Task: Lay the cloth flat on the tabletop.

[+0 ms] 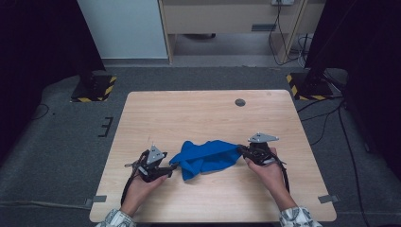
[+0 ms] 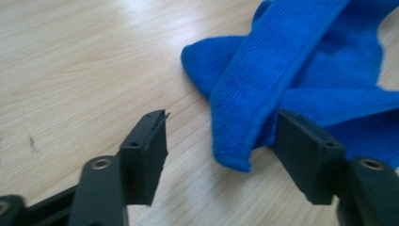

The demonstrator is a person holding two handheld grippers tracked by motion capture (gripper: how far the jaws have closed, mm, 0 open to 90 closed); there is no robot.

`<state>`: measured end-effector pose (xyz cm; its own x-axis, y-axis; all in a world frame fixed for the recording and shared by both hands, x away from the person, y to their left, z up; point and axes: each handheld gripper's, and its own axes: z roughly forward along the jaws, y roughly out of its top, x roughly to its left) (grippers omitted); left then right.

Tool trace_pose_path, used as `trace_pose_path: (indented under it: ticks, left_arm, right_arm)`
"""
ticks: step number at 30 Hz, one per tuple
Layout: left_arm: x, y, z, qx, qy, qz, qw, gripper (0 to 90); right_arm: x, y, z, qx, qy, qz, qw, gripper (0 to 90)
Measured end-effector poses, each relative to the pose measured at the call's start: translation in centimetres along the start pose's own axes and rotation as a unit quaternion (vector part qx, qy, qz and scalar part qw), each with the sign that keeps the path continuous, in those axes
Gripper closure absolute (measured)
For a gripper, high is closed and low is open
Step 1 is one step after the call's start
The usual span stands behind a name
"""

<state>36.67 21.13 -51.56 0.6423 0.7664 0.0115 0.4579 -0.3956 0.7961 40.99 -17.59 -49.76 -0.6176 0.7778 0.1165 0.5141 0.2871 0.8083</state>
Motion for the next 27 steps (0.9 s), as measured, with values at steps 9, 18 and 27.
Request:
trace_pose_path:
  ticks: [9, 18, 27]
  left_arm:
    - [-0.1, 0.5, 0.1, -0.005, -0.008, 0.007, 0.9999, 60.1]
    - [0.6, 1.3, 0.5, -0.014, -0.012, -0.008, 0.9998, 87.6]
    - [1.0, 2.4, 0.0, -0.036, -0.011, -0.022, 0.9991, 88.5]
  right_arm:
    - [0.0, 0.0, 0.0, 0.000, 0.001, -0.001, 1.0000, 83.7]
    - [0.0, 0.1, 0.0, -0.006, 0.002, -0.004, 1.0000, 83.5]
    - [-0.2, 0.2, -0.2, -0.009, 0.001, -0.002, 1.0000, 82.2]
